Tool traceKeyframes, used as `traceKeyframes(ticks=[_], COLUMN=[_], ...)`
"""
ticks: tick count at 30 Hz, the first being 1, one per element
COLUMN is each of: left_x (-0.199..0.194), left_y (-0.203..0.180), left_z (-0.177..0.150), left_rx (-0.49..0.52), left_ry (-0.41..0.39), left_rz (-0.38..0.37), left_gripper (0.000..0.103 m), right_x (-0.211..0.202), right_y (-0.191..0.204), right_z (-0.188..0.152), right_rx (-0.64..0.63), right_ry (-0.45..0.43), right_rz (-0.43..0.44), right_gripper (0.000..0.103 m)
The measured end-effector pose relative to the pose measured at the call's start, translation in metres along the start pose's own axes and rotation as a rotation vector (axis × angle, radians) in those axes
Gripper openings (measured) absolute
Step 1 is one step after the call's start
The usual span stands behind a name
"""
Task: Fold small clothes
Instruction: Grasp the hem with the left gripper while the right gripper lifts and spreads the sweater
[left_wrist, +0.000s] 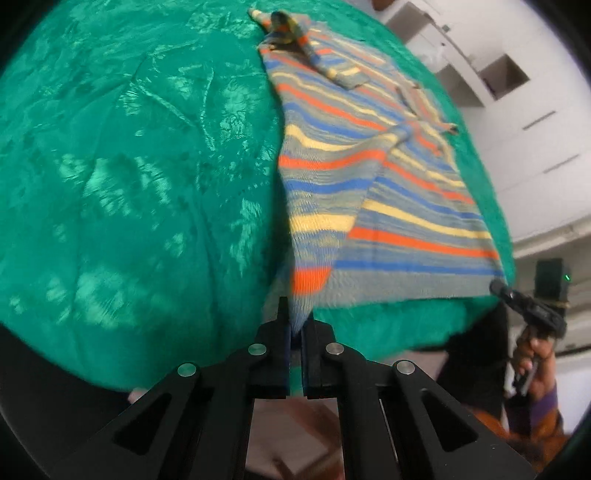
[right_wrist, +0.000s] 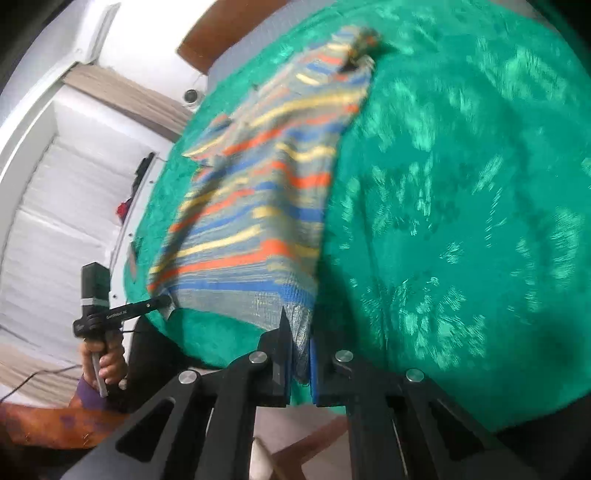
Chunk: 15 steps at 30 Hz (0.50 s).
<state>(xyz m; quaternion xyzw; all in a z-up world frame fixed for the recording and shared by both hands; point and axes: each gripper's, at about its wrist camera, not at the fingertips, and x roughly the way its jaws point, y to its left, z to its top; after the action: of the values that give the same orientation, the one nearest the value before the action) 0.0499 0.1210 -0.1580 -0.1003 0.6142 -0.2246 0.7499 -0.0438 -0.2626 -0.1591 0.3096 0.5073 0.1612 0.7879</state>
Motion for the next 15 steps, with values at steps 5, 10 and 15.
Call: traceKeyframes(ticks=[5, 10, 15], left_x=[-0.007, 0.037, 0.062], left_y=[-0.004, -0.001, 0.000], left_z=[-0.013, -0.015, -0.012], left_rx=[0.078, 0.044, 0.010], left_ry=[0.096, 0.165, 0.154], left_rz=[0.051, 0.176, 0.268], left_gripper=[0.001, 0.001, 0.001], right_x=[-0.009, 0.025, 0.048], right_y=[-0.003, -0.028, -0.034], right_z=[-0.008, -0.015, -0.015], right_rx=[-0.006, 0.037, 0.029], right_ry=[0.127, 0.202, 0.225], right_rz=[-0.124, -0.239, -0.315], right_gripper=[0.006, 0.006, 0.006])
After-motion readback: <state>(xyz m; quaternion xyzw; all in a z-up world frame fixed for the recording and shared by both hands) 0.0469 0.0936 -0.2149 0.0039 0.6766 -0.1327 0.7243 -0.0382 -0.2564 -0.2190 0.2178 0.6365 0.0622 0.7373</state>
